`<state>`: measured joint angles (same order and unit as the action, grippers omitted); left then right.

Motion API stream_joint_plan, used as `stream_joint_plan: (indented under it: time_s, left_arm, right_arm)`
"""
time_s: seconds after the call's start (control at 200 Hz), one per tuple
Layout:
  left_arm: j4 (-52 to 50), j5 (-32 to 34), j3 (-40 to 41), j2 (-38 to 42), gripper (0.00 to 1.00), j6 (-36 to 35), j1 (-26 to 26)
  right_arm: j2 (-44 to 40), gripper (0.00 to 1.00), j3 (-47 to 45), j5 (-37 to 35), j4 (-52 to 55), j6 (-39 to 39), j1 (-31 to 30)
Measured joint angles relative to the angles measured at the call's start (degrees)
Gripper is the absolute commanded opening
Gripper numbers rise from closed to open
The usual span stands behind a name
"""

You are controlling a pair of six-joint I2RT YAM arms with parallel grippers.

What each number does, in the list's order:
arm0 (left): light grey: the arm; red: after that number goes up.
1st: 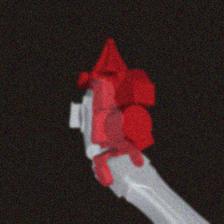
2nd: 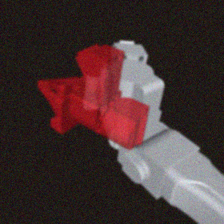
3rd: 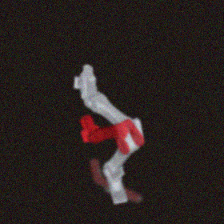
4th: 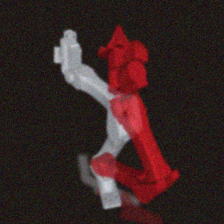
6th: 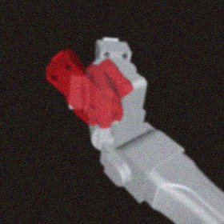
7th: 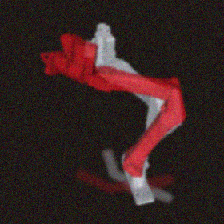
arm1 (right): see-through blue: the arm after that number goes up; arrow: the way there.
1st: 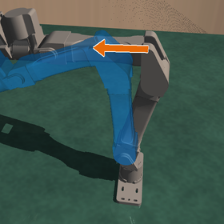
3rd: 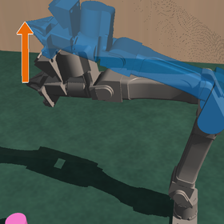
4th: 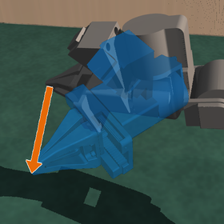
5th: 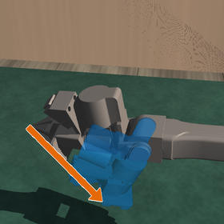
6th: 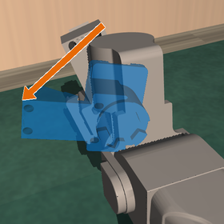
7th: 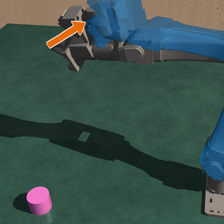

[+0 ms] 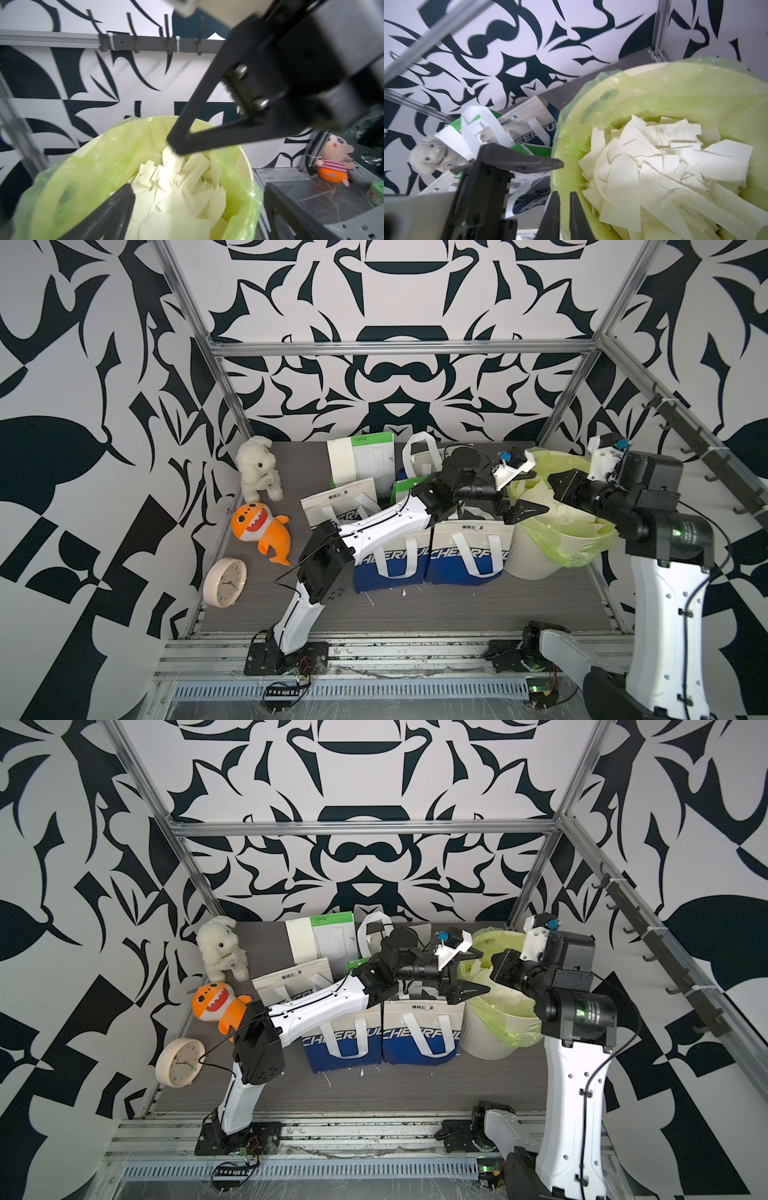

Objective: Shred takeout receipts and throw away
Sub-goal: Place the takeout receipt in the trash bin, then tear off the takeout receipt from the takeout bag.

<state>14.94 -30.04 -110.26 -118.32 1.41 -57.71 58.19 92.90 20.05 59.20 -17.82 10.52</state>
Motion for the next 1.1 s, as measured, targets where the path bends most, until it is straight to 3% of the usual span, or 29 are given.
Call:
stream_joint_plan:
  time_s: [0.085,0.16,0.35,0.525,0.69,0.905,0.985,1.1]
  left_arm:
    - [-6.7,6.6,0.1,4.0,1.0,-4.4,1.3]
    - [-13.9,11.6,-0.1,8.8,0.99,-8.4,3.0]
    - [-28.5,21.4,2.0,22.6,1.0,-14.4,10.6]
    - [-37.0,24.9,12.5,35.6,0.96,-15.0,22.2]
    - [-41.6,22.9,18.9,40.0,0.99,-13.5,34.3]
    - [-42.8,10.0,18.5,34.9,0.95,-6.4,53.2]
    - [-43.0,7.1,17.6,31.2,0.95,-5.7,57.1]
    - [-43.2,2.3,17.6,27.0,0.9,-5.4,58.8]
  right_arm:
    - [-1.2,0.57,1.9,2.7,-0.8,-1.2,0.0]
    - [-1.9,0.65,2.5,6.3,-2.0,-1.9,-0.2]
    - [-1.8,0.67,3.0,15.8,-4.4,-2.8,-1.6]
    - [1.2,0.7,3.0,21.6,-6.4,-3.9,-4.0]
    - [5.4,0.7,4.3,23.0,-7.6,-4.4,-8.2]
    - [12.1,0.7,9.2,18.6,-6.5,-2.4,-19.6]
    - [13.3,0.7,10.3,17.3,-6.2,-1.7,-22.2]
    - [14.5,0.7,11.2,15.4,-6.2,-1.2,-24.9]
